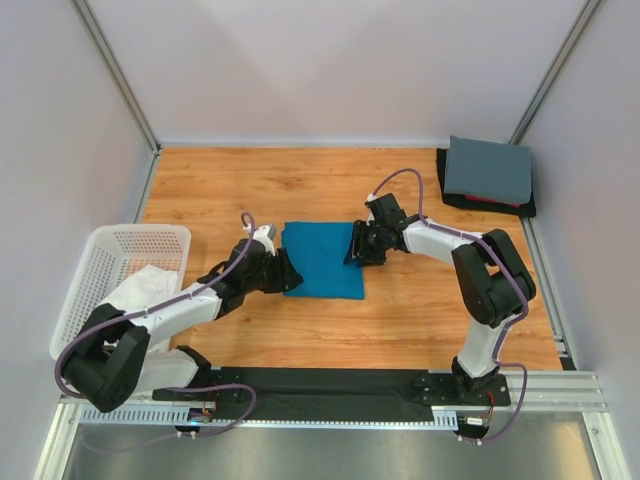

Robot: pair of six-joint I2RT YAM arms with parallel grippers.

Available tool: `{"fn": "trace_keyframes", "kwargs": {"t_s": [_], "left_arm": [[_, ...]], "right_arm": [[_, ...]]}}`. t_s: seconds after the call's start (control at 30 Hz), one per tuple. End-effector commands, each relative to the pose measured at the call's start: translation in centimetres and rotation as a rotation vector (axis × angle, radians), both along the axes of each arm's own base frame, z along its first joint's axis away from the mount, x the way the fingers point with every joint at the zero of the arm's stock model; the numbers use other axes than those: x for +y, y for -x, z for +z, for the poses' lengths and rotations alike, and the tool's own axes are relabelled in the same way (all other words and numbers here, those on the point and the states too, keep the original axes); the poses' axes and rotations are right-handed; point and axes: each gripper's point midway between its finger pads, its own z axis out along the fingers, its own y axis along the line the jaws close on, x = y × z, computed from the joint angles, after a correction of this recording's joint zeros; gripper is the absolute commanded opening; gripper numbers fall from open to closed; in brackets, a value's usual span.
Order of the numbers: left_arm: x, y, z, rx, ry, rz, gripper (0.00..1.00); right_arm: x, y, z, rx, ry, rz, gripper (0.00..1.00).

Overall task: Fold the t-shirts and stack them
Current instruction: Fold the tshirt, then neatly place the folded tshirt to the corner

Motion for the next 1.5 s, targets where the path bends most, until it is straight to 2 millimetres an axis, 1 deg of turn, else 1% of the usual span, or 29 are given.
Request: {"fn": "trace_keyframes", "kwargs": {"t_s": [0.0,0.03,0.1,0.17,0.2,0.23,0.27,0.3,0.33,0.43,0.47,0.53,0.67,0.73,0.77,0.8,0.83,0.87,0.9,0.93,0.97,1.0,1.07,1.1,1.2,1.27,1.3,1.37,1.47], "left_arm": [[2.3,0.9,-1.5,0.092,-0.116,0.108,0.54],[2.7,1.2,-2.0,0.117,-0.139,0.119,0.54],[3.3,1.0,-3.0,0.137,-0.182,0.144,0.54],[3.5,0.8,-3.4,0.151,-0.215,0.146,0.54],[3.7,0.9,-4.2,0.179,-0.247,0.142,0.54],[3.8,0.7,-4.2,0.194,-0.274,0.146,0.53],[4.0,0.7,-4.6,0.208,-0.297,0.145,0.52],[4.1,0.8,-5.3,0.234,-0.323,0.142,0.5],[4.2,0.8,-5.4,0.241,-0.34,0.14,0.5],[4.4,1.0,-5.8,0.263,-0.352,0.146,0.49],[4.5,1.1,-5.7,0.267,-0.351,0.153,0.47],[5.1,1.6,-5.6,0.286,-0.371,0.168,0.46],[5.9,2.1,-4.3,0.275,-0.376,0.194,0.45],[5.9,2.3,-3.5,0.261,-0.364,0.189,0.53],[5.7,2.1,-2.3,0.228,-0.335,0.182,0.56],[5.5,2.0,-1.8,0.212,-0.321,0.173,0.64],[5.2,1.9,-1.1,0.198,-0.301,0.164,0.69],[5.0,1.8,-0.2,0.173,-0.28,0.162,0.76],[5.0,1.8,0.3,0.165,-0.27,0.162,0.78],[5.0,1.8,0.7,0.16,-0.267,0.163,0.79],[5.1,1.7,1.7,0.137,-0.252,0.168,0.8],[5.2,1.8,2.1,0.13,-0.253,0.172,0.81],[5.8,1.7,3.7,0.096,-0.26,0.189,0.83],[6.1,1.6,4.2,0.083,-0.264,0.196,0.84],[7.1,1.6,6.1,0.04,-0.284,0.218,0.86],[7.6,1.7,7.2,0.015,-0.288,0.226,0.87],[7.8,1.7,7.5,0.012,-0.291,0.233,0.87],[8.0,1.9,7.9,0.0,-0.285,0.234,0.88],[8.5,2.1,8.1,-0.004,-0.282,0.244,0.88]], "right_arm": [[0.2,-1.4,0.3,-0.036,0.005,-0.026,0.46],[0.3,-1.4,0.4,-0.037,0.001,-0.024,0.47],[0.2,-1.4,1.1,-0.044,0.002,-0.018,0.48],[-0.1,-1.4,2.3,-0.062,0.012,-0.015,0.54],[-0.3,-1.7,3.0,-0.087,0.026,-0.013,0.55],[-0.5,-1.9,4.3,-0.116,0.026,-0.016,0.58],[-0.9,-1.7,4.7,-0.117,0.041,-0.019,0.61],[-1.4,-2.0,5.1,-0.136,0.063,-0.03,0.64],[-1.7,-2.1,6.0,-0.159,0.066,-0.038,0.7],[-3.2,-2.2,5.9,-0.171,0.111,-0.07,0.79],[-3.7,-2.3,5.7,-0.17,0.129,-0.082,0.81],[-3.9,-2.2,4.9,-0.15,0.134,-0.081,0.82],[-2.4,-1.9,3.7,-0.115,0.065,-0.057,0.82],[-2.2,-1.9,2.8,-0.093,0.057,-0.059,0.82],[-2.1,-2.0,2.6,-0.089,0.054,-0.065,0.82],[-1.8,-2.1,2.6,-0.086,0.045,-0.059,0.82],[-1.6,-2.2,2.2,-0.078,0.038,-0.06,0.81],[-1.4,-2.1,2.0,-0.065,0.024,-0.063,0.8],[-1.1,-2.1,1.9,-0.062,0.013,-0.067,0.79],[-1.0,-2.0,1.5,-0.055,0.01,-0.069,0.78],[-0.8,-2.2,1.3,-0.059,0.005,-0.072,0.78],[-0.9,-1.8,0.6,-0.04,0.009,-0.084,0.77],[-0.8,-1.9,0.0,-0.04,0.002,-0.096,0.75],[-0.8,-1.5,-0.8,-0.019,0.003,-0.103,0.75],[-0.4,-1.1,-1.9,0.008,-0.007,-0.099,0.72],[0.3,-0.8,-2.3,0.011,-0.009,-0.08,0.65],[0.5,-0.6,-2.9,0.02,0.001,-0.076,0.61],[0.7,0.0,-3.6,0.029,0.023,-0.062,0.61],[0.4,1.1,-5.0,0.07,0.066,-0.055,0.54]]}}
